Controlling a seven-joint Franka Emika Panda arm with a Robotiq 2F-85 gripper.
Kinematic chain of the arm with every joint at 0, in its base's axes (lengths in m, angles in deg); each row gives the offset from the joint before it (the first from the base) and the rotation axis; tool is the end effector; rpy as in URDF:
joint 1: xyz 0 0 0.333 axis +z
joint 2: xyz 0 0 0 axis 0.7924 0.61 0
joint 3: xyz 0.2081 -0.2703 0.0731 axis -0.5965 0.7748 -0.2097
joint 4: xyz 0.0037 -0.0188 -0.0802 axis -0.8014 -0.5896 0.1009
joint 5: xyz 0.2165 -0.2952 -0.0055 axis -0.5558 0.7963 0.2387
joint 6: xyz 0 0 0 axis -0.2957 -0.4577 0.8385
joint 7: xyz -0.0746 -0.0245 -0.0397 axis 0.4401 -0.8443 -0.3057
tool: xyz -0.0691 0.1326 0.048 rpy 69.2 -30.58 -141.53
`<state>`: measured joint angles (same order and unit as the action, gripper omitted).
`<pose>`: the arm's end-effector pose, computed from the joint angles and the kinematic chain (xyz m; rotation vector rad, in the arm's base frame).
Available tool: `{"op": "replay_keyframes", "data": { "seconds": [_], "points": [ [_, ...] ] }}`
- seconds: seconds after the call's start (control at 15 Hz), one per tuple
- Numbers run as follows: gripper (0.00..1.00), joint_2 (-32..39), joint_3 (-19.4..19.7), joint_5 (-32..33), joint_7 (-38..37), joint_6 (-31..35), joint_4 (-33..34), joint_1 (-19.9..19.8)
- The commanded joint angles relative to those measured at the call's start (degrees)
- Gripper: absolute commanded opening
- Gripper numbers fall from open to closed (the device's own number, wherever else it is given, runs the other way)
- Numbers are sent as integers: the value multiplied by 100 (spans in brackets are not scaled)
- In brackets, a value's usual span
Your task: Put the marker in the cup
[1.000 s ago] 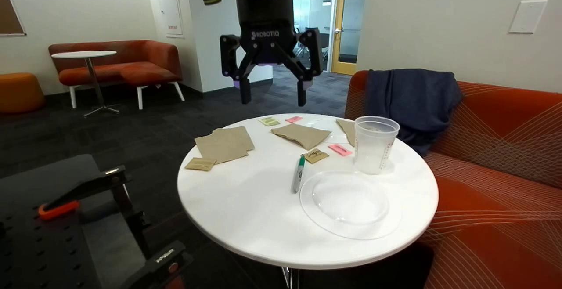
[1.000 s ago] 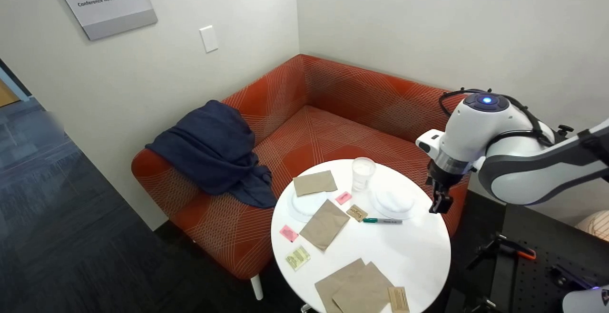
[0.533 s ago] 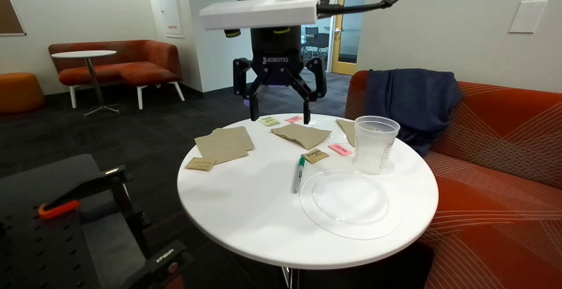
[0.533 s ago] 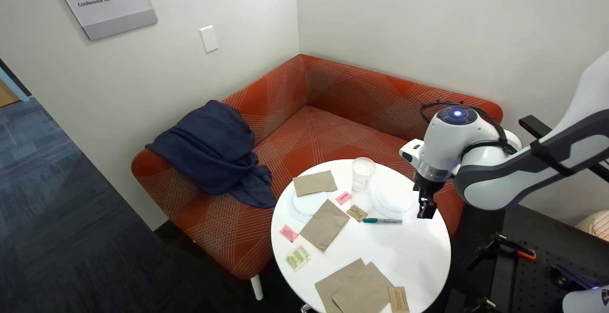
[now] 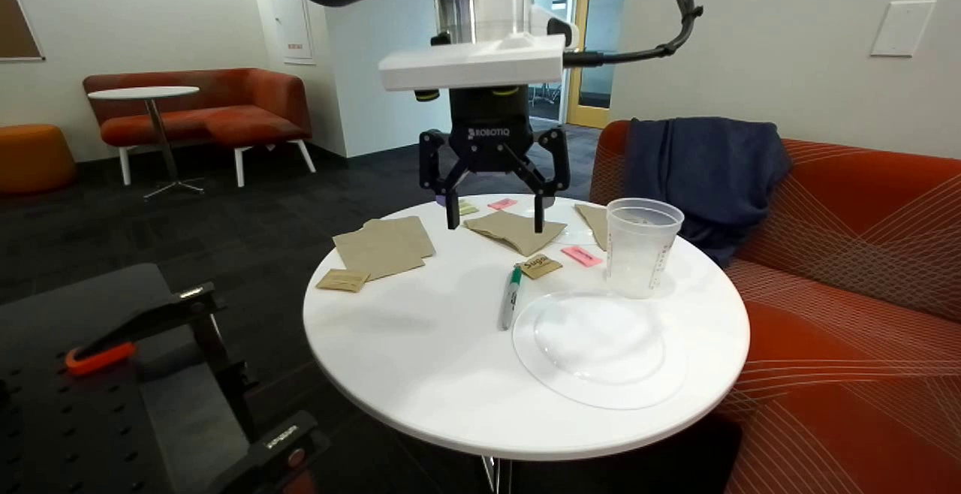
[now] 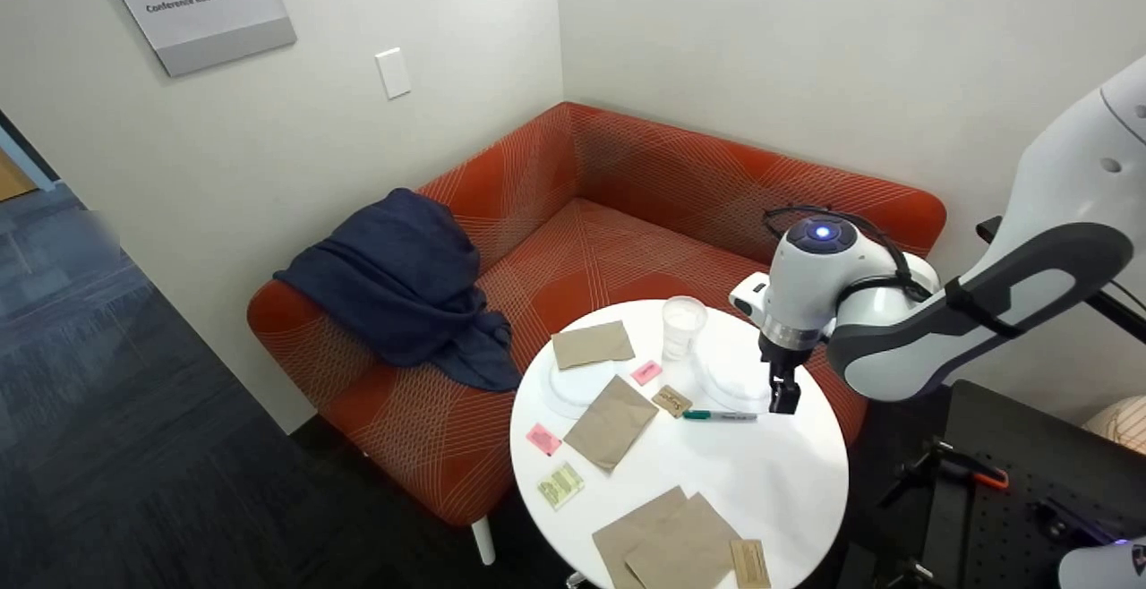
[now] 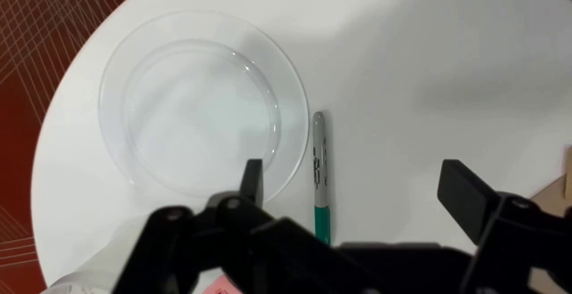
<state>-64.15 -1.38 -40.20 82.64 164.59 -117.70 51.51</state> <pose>0.4586 -0.0410 0.1957 2.9393 0.7660 -0.0688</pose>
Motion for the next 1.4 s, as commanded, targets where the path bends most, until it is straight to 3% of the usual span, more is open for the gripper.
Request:
{"op": "replay_keyframes", "data": {
  "seconds": [0.0, 0.87, 1.33],
  "points": [
    [100, 5, -108, 61, -41, -18, 19, -117],
    [100, 690, -243, 35, 153, 502, 296, -281],
    [100, 1150, -550, 20, 562, 963, 481, -605]
  ]
}}
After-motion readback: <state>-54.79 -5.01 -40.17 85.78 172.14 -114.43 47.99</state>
